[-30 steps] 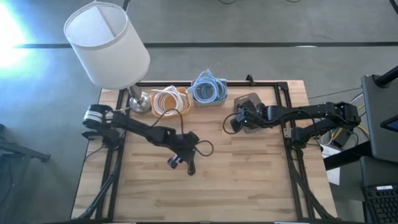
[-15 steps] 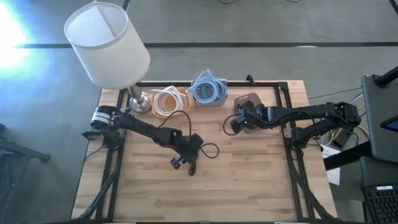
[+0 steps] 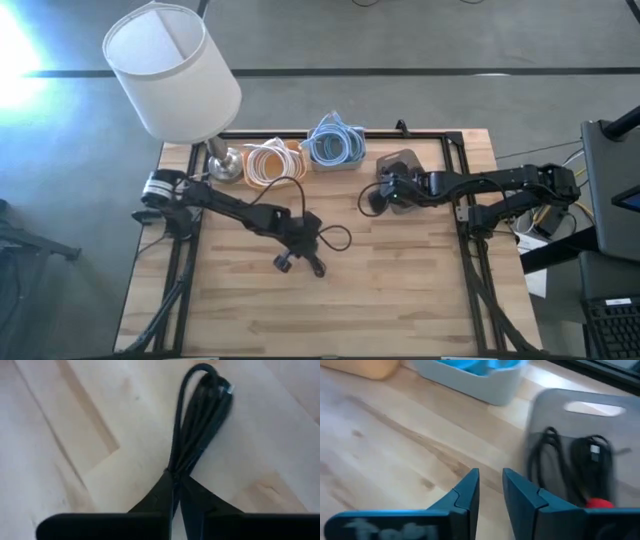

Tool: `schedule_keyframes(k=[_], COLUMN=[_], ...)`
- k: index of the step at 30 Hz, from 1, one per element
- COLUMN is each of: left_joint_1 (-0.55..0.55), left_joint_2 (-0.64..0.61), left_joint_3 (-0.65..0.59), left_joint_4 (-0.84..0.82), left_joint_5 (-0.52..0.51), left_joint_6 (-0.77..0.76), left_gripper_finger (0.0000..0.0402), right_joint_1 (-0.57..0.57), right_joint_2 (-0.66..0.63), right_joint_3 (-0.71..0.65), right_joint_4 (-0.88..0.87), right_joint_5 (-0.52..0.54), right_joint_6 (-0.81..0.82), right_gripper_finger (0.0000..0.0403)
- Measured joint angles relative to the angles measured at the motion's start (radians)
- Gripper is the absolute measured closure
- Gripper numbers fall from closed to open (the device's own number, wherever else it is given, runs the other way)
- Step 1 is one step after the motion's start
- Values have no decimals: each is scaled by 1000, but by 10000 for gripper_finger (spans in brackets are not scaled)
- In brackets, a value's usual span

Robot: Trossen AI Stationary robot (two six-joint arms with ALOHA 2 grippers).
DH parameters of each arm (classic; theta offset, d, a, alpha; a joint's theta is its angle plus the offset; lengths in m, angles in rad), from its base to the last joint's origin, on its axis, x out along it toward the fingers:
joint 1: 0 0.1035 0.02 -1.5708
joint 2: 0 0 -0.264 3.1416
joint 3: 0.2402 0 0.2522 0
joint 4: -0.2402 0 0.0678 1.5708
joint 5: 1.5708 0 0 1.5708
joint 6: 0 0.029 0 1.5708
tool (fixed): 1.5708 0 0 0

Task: Pick & Place USB Port
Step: Put the black charger cable into the black bin

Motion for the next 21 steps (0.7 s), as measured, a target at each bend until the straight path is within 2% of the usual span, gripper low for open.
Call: schedule_keyframes(k=[11,16,21], left_joint_1=[0,0,0], left_joint_2=[-10,-9,-9], left_joint_3=[-2,-2,-2], left_joint_4=[-15,-14,-7], left_joint_5=[-231,-250,-250], left_joint_6=[-65,-77,-77], left_gripper_finger=[380,380,381], right_joint_1=[49,68,68], right_joint_2=[6,62,184], right_joint_3=[-2,0,7], right_joint_4=[321,385,440], right_joint_5=[-159,-230,-339], right_joint_6=[-141,-211,-218], right_gripper_finger=[334,319,303])
